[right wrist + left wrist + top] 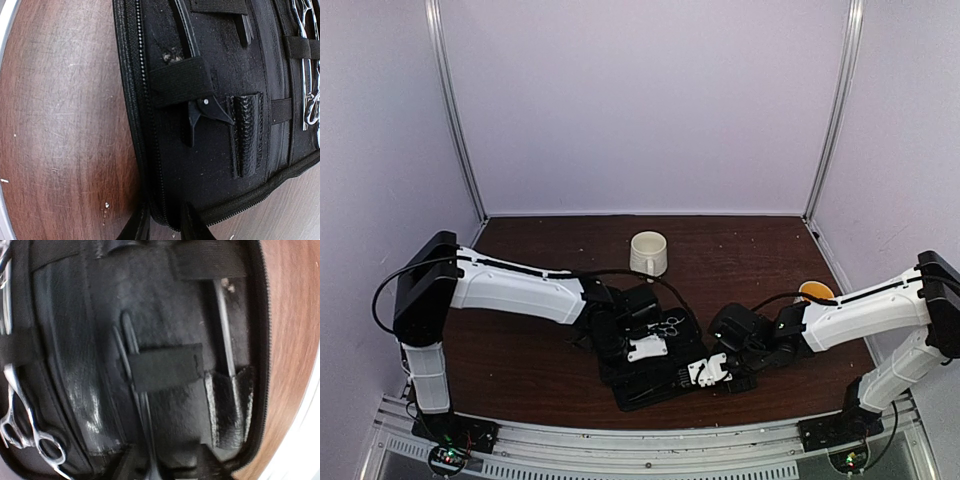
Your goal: Sort the hair-cutting tools
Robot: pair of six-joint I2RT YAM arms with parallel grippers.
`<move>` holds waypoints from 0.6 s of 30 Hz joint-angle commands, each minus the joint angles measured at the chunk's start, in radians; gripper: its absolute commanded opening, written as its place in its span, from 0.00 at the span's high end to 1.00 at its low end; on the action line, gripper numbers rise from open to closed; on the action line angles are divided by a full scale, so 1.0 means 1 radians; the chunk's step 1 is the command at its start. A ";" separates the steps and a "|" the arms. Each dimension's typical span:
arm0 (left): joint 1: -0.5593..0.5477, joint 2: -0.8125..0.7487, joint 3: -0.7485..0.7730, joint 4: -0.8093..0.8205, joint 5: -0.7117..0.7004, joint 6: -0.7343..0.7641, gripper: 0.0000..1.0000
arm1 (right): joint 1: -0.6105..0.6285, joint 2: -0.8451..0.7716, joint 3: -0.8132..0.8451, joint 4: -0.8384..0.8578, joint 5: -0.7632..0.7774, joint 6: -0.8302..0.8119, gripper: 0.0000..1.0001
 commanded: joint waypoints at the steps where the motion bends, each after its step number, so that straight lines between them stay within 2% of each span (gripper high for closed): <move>1: -0.009 -0.116 -0.061 0.096 -0.069 -0.080 0.50 | -0.010 0.025 -0.016 0.038 0.088 0.011 0.78; 4: -0.009 -0.171 -0.074 0.113 -0.087 -0.119 0.46 | -0.011 0.030 -0.011 0.029 0.082 0.013 0.78; 9: -0.008 -0.233 -0.148 0.111 -0.116 -0.175 0.47 | -0.010 0.038 -0.005 0.020 0.081 0.014 0.78; 11: -0.008 -0.238 -0.184 0.117 -0.092 -0.192 0.50 | -0.010 0.041 -0.004 0.020 0.080 0.015 0.78; 14: -0.007 -0.240 -0.229 0.144 -0.067 -0.210 0.60 | -0.010 0.044 -0.002 0.018 0.081 0.013 0.78; 18: -0.003 -0.234 -0.251 0.146 -0.104 -0.196 0.67 | -0.010 0.053 0.004 0.012 0.081 0.013 0.78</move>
